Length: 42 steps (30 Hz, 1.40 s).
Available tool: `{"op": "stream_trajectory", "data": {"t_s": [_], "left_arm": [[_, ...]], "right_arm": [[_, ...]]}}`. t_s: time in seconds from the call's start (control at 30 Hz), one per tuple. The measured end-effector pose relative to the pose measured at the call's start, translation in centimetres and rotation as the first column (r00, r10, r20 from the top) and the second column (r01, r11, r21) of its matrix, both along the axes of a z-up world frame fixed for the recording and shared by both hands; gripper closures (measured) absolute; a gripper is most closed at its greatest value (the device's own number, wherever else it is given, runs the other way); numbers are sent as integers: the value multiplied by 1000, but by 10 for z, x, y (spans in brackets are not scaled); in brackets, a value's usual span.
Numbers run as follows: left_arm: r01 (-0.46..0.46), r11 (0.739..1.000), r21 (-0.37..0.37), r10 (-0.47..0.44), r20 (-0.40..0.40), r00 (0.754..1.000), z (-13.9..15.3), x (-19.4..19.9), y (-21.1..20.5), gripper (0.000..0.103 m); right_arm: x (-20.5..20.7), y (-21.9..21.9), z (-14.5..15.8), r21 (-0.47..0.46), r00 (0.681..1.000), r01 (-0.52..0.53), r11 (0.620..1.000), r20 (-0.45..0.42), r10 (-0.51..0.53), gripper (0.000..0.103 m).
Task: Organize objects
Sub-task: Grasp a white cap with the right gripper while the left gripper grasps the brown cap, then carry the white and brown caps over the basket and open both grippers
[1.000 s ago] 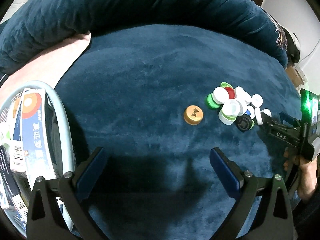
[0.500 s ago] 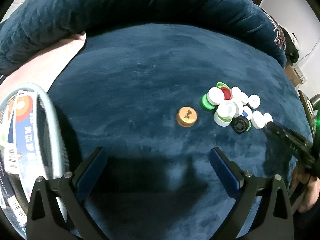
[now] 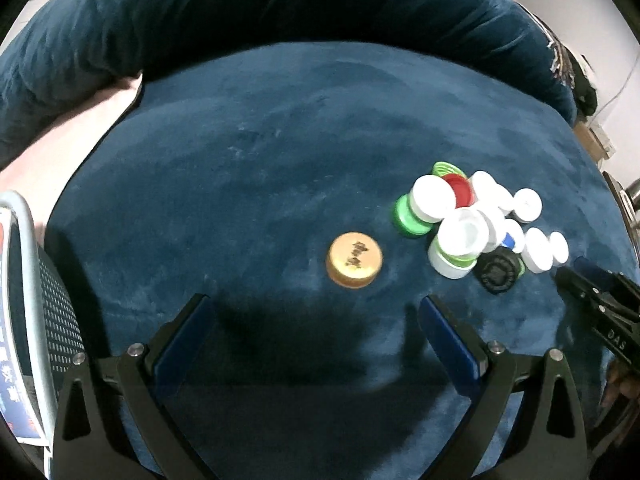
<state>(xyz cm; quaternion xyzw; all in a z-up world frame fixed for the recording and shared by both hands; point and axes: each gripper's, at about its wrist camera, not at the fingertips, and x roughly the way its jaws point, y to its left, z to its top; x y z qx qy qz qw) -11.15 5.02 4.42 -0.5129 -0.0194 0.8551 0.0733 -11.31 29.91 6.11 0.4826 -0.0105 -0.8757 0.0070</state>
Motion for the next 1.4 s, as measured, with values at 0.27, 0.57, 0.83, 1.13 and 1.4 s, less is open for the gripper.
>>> {"op": "stream_trajectory", "data": {"t_s": [0.27, 0.57, 0.83, 1.13, 1.4], "left_arm": [[1, 1000, 2, -1, -11, 1000, -3, -3, -2, 1], [-7, 1000, 28, 8, -42, 999, -1, -6, 0, 7], [66, 998, -7, -66, -54, 996, -7, -14, 14, 73], [76, 997, 5, -75, -59, 995, 7, 1, 8, 73], [69, 998, 6, -69, -84, 994, 27, 21, -4, 73]], "right_arm": [[-16, -12, -9, 93, 999, -41, 995, -23, 43, 50], [-9, -1, -4, -15, 1000, -20, 1000, -13, 20, 71], [-4, -8, -8, -32, 1000, -15, 999, 19, 16, 70], [1, -8, -5, -31, 1000, -19, 999, 7, 19, 70], [13, -21, 8, -60, 999, -38, 997, -19, 37, 70]]}}
